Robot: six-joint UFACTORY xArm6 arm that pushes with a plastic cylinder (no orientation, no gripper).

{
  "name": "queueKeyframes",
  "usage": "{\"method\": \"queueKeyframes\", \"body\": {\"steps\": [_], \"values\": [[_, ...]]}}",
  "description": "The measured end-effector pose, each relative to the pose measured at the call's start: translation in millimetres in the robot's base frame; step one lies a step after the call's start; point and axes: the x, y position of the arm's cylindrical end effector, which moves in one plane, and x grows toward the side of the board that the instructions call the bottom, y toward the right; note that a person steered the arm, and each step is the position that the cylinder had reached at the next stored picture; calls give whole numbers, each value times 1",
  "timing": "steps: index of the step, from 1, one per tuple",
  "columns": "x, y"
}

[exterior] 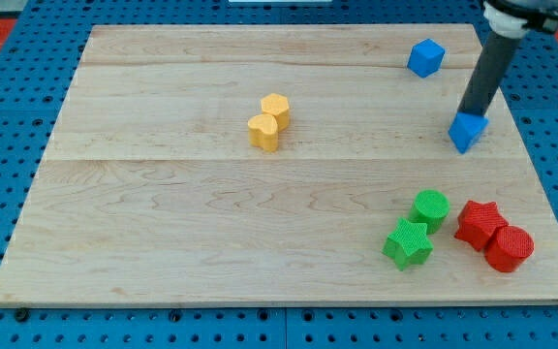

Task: Point your arm towards the blue cube

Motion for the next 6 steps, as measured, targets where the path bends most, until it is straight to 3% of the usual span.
{"method": "queueKeyframes", "body": {"steps": [1,2,3,4,5,6], "values": [[49,-16],[72,-47],[38,-51],[-62,14],[-151,30],[-160,-25]]}}
